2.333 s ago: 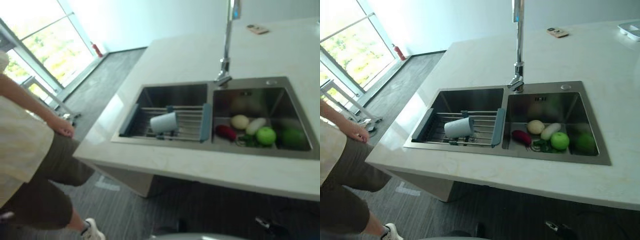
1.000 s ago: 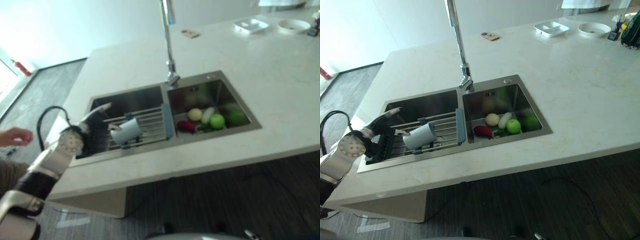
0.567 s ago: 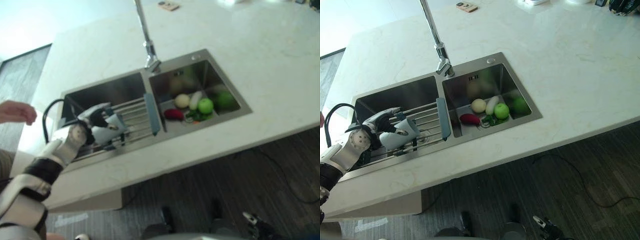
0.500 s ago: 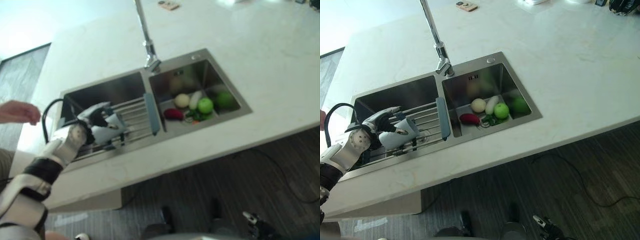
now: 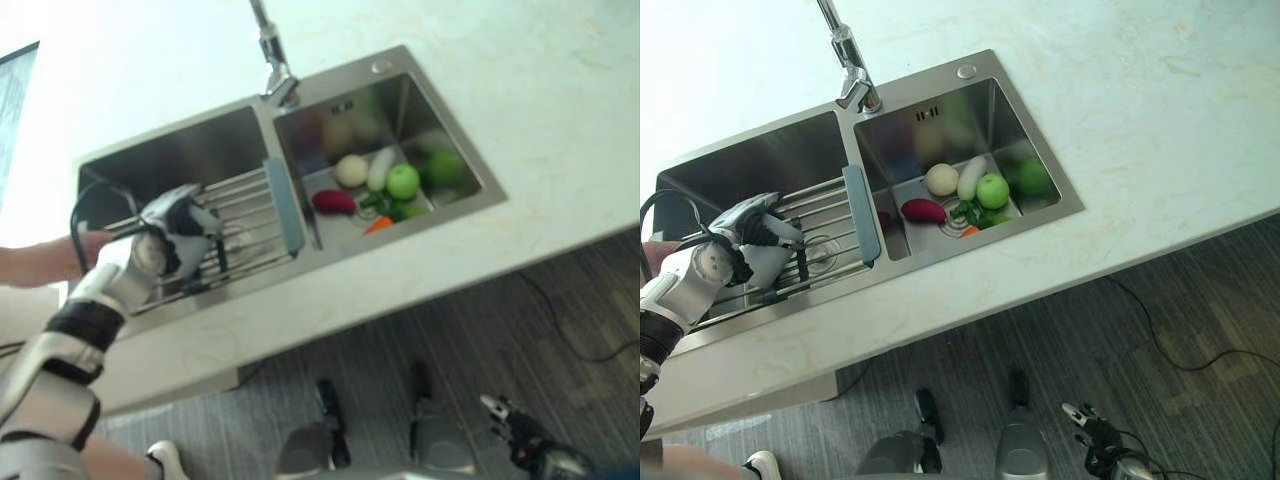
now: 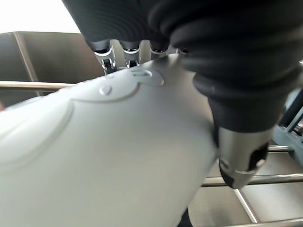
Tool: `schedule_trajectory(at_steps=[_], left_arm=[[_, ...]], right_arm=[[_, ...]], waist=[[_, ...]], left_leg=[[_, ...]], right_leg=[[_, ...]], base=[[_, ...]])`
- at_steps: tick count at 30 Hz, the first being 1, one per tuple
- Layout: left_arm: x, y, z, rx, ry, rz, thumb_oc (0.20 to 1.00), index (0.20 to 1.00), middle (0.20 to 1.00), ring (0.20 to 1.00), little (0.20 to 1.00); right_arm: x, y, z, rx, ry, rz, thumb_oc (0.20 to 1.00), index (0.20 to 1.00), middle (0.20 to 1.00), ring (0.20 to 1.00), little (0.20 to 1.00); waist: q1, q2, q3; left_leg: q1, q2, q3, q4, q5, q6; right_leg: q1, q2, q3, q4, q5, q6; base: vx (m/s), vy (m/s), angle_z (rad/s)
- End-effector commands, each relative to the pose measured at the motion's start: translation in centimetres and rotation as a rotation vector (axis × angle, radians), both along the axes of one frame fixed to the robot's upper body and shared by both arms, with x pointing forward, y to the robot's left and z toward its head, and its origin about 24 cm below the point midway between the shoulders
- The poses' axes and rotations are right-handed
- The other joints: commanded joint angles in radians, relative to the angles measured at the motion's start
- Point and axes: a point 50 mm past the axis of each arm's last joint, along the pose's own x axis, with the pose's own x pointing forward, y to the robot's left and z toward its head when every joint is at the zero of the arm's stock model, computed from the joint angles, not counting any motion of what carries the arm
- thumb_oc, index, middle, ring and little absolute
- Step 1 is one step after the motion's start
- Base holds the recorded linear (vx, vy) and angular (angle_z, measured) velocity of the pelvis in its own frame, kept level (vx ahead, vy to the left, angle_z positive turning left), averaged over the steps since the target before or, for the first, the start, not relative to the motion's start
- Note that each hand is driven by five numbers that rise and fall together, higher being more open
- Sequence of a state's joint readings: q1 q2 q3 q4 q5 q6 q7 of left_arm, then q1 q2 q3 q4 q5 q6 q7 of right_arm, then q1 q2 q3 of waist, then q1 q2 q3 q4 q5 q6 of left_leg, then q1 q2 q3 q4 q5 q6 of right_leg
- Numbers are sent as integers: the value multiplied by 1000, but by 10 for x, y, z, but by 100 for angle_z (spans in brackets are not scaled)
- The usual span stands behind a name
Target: Place the dishes in the dishwasher.
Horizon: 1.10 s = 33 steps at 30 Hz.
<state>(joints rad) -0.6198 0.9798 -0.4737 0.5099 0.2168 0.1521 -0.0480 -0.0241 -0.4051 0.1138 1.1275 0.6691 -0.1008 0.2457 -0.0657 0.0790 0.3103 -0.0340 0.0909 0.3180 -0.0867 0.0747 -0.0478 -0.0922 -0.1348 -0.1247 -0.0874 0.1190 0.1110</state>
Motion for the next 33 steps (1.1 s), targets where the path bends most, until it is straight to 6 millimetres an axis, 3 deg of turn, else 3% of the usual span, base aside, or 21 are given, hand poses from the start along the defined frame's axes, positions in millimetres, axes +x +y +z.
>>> schedule_trajectory(at_steps=[1,7,19,28,33], left_arm=[[-1,19,20,33,-15,75,1000,1000,1000,1000,1000],[-6,22,15,8,-14,72,1000,1000,1000,1000,1000],[-5,11,37,0,-128,12,1000,1000,1000,1000,1000],[-12,5,49,-25,-338,-19,1000,1000,1000,1000,1000],[-27,-5,45,-132,-520,-61,1000,1000,1000,1000,1000]], right_arm=[[10,4,4,17,-44,12,1000,1000,1000,1000,1000],[16,7,5,16,-57,12,1000,1000,1000,1000,1000],[6,8,0,29,-31,-21,1000,1000,1000,1000,1000],[-10,15,-11,54,31,-63,1000,1000,1000,1000,1000],[-37,26,-23,77,119,-91,1000,1000,1000,1000,1000]], waist=[[8,-27,1],[20,-24,3],[36,-22,-21],[54,-15,-81],[75,-11,-141]], left_leg=[[-24,15,-104,38,-16,-32],[-25,11,-109,31,-16,-32],[-3,8,-108,18,-17,-31],[43,6,-102,12,-29,-29],[90,4,-109,6,-43,-27]], right_leg=[[1,-69,-74,14,29,78],[0,-74,-84,14,29,81],[21,-79,-103,12,26,85],[75,-80,-125,8,8,83],[134,-78,-139,7,-19,75]], base=[[0,0,0],[0,0,0],[-12,-11,5],[7,-24,6],[73,-12,10]])
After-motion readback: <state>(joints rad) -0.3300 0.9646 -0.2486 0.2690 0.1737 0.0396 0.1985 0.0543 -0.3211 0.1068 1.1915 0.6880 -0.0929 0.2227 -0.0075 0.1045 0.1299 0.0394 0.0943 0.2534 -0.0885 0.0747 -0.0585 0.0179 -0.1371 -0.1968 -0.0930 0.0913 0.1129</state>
